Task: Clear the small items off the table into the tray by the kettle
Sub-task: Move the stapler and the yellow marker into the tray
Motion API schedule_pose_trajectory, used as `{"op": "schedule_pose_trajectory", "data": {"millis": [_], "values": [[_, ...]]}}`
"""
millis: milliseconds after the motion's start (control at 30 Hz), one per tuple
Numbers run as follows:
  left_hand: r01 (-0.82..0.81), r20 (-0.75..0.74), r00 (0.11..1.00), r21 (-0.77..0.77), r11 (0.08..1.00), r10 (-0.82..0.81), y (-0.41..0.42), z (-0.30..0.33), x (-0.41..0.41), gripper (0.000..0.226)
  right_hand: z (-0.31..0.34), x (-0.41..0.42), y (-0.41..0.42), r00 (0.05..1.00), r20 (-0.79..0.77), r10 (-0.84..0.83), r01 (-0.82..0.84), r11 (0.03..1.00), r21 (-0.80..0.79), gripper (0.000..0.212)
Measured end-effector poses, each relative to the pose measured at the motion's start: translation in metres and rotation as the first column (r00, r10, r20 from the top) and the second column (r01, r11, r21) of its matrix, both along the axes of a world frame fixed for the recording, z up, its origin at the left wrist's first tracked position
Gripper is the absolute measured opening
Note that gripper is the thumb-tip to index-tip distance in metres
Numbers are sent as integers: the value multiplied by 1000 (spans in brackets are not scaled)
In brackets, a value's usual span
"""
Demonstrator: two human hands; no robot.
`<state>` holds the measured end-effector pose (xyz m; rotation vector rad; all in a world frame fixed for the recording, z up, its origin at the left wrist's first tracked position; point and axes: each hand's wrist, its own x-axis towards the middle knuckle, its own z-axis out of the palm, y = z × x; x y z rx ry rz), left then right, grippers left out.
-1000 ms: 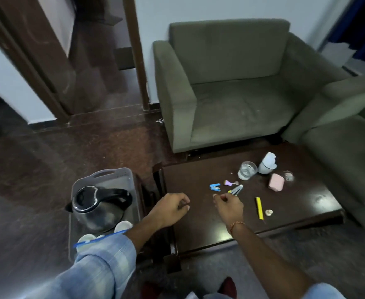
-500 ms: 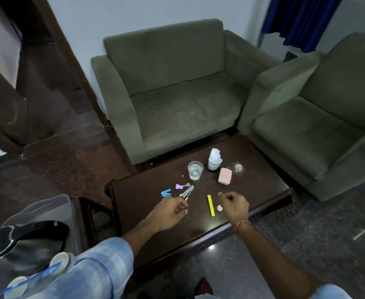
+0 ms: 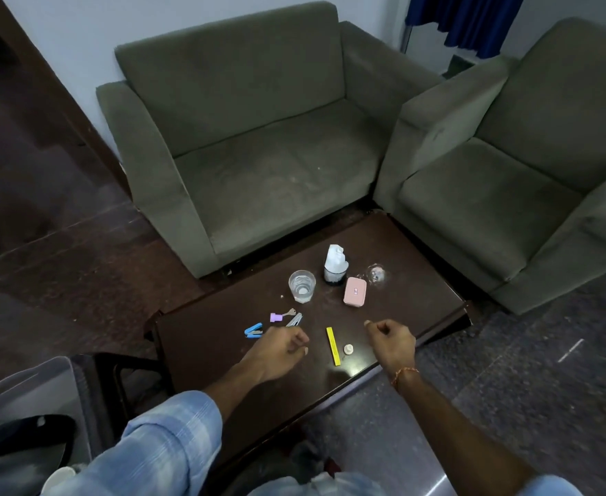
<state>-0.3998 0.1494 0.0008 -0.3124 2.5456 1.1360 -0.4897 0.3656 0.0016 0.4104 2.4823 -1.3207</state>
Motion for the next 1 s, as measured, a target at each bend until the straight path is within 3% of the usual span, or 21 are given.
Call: {"op": "schedule_pose_trajectory", "data": {"millis": [267,467,567,767,1000], "values": [[5,3,1000,-7,1000,-5,-27,-11,-44,21,1,-47,-20,999,-18,-36,37,999,35,26],[-67,30,997,10,998,67,-42,-21,-62,21,-5,-74,-35,999,6,-47,46,998,46,8],[-123,58,991,-1,992,123,-49,-31,-64,26,-17,-91,-40,1000,24,3,-4,998,69,10],[-203,118,971,-55,978,208,-57,-57,-51,28,-50,-110,-53,990,115,75,-88,990,112,12],[-187,220,951,-143,972,215,-66,-100,-49,36,-101,-105,-65,949,282,138,-179,976,127,17]]}}
